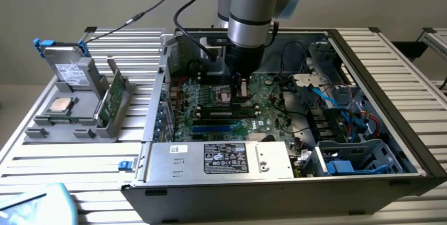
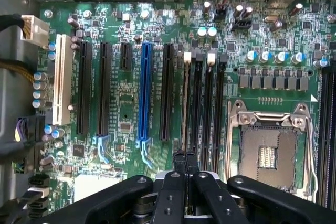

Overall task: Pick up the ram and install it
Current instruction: 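Press down the ram until it locks into place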

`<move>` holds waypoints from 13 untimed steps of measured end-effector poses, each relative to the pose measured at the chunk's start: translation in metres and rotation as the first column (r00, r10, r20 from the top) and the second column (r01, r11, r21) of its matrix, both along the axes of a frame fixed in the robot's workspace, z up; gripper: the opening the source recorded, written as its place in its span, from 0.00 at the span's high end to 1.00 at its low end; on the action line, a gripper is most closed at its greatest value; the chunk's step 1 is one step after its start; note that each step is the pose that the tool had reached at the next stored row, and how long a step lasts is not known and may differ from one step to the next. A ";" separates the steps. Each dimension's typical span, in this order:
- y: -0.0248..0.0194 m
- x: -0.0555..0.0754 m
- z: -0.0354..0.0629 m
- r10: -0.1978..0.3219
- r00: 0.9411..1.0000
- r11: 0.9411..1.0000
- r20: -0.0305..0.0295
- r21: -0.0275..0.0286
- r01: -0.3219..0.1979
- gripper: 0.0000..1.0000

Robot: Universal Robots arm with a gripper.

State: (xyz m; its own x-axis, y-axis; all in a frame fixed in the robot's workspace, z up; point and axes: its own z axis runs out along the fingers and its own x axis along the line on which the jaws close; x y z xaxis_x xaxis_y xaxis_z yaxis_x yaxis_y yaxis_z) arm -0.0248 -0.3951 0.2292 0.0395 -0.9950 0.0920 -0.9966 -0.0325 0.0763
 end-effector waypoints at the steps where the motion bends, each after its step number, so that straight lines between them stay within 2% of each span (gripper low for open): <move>1: 0.0000 -0.002 0.0002 0.000 1.000 1.000 0.000 0.000 0.000 0.89; 6: 0.0002 -0.011 0.0007 0.000 1.000 1.000 0.000 0.000 0.000 0.89; 13: 0.0001 -0.013 -0.0041 0.000 1.000 1.000 0.001 -0.001 0.000 0.89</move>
State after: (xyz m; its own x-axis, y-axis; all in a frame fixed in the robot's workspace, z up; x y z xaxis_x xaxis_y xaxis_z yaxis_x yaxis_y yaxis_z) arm -0.0376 -0.3950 0.2251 0.0395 -0.9949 0.0933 -0.9966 -0.0325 0.0755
